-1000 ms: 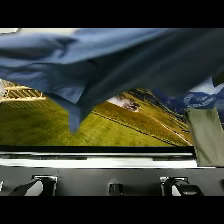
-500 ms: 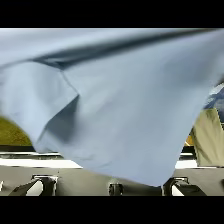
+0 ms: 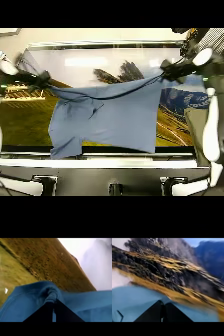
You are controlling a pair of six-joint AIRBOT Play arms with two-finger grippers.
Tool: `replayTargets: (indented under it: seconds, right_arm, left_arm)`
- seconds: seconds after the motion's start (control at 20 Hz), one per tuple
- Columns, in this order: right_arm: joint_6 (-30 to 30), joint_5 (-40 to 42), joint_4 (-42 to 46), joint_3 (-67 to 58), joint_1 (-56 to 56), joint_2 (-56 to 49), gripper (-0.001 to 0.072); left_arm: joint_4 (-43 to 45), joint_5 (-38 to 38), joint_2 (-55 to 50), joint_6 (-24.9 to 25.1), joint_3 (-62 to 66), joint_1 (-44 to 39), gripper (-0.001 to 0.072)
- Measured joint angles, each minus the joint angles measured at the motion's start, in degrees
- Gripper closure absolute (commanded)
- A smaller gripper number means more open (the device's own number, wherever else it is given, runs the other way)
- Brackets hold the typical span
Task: Fold the clothes and pants, and hang the long-sleeved shirts on hangers.
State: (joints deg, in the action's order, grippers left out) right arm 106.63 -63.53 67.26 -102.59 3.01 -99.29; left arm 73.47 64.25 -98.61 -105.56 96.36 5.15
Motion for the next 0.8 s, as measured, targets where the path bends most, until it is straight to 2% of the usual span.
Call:
replayTargets:
  seconds: [0.1, 0.15, 0.2, 0.25, 0.3, 0.4, 0.55, 0.8]
  right_arm:
    - [-0.4, 3.3, -4.4, 0.2, 0.0, -5.0, 0.0679]
    - [-0.6, 4.4, -6.5, 0.3, 0.0, -7.1, 0.0613]
    - [-0.8, 5.2, -8.2, 0.3, 0.0, -8.7, 0.0548]
    - [-1.2, 5.6, -9.4, 0.3, 0.0, -9.6, 0.0507]
    - [-2.1, 5.4, -10.6, 0.3, 0.2, -10.3, 0.0507]
    - [-5.1, 3.0, -12.5, -0.1, 1.4, -10.0, 0.0506]
    - [-11.6, -3.3, -13.1, -0.2, 5.2, -5.8, 0.0395]
    - [-22.4, -13.8, -12.2, 10.0, 14.0, 6.7, 0.0394]
  left_arm:
    - [-1.5, -1.4, -5.5, 0.0, 0.5, -1.0, 0.0693]
    - [-2.4, -1.9, -7.4, 0.1, 0.8, -1.3, 0.0685]
    - [-3.1, -2.2, -8.8, 0.2, 0.9, -1.5, 0.0594]
    - [-3.6, -2.2, -9.7, 0.4, 1.2, -1.6, 0.0444]
    - [-4.0, -2.1, -10.3, 1.1, 1.8, -1.4, 0.0383]
    - [-4.4, 0.3, -10.7, 3.4, 3.7, -0.3, 0.0383]
    - [-4.8, 6.2, -8.3, 8.4, 6.3, 3.3, 0.0383]
    - [-5.6, 13.2, 1.4, 14.6, 1.0, 10.3, 0.0383]
